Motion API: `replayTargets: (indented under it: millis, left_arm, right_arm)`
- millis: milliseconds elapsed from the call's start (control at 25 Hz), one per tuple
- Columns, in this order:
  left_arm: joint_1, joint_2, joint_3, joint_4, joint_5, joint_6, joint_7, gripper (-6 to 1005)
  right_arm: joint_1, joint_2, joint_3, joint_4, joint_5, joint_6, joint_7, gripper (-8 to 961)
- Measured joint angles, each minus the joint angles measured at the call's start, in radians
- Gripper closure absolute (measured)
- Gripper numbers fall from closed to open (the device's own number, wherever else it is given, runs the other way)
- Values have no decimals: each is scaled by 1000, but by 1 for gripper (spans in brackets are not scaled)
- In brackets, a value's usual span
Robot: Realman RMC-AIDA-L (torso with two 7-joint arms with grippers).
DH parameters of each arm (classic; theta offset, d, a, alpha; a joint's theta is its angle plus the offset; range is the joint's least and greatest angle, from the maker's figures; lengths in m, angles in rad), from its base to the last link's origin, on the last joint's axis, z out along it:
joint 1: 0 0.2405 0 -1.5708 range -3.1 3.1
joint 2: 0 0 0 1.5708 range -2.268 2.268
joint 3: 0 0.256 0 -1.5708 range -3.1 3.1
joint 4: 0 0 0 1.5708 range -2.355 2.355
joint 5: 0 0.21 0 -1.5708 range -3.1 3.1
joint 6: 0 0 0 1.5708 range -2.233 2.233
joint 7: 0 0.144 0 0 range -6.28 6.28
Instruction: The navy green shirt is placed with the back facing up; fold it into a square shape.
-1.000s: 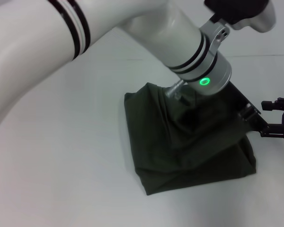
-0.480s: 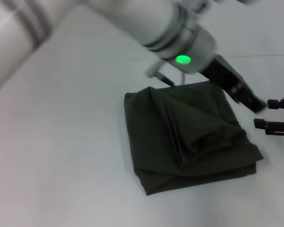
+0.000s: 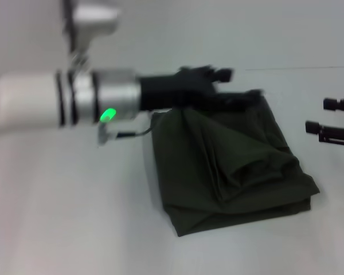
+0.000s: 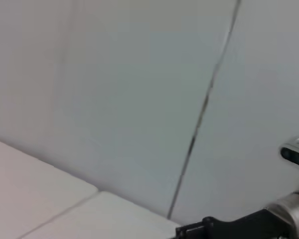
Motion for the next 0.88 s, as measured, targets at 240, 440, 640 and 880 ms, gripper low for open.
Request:
replayTargets:
  millis: [240, 440, 640, 880]
  left_arm:
    - [127, 1, -110, -194, -122, 109, 359, 88]
    - [160, 6, -223, -291, -127, 165, 501, 88]
    - [163, 12, -233, -295, -119, 187, 516, 89]
    - [164, 17, -238, -298, -112, 194, 533, 89]
  right_arm:
    - [-4, 31, 7, -1, 79, -2, -2, 138]
    - [-6, 58, 13, -4, 118, -1, 33, 139]
    - [6, 78, -74, -42, 92, -11, 69, 140]
    - [46, 66, -242, -54, 16, -4, 52, 142]
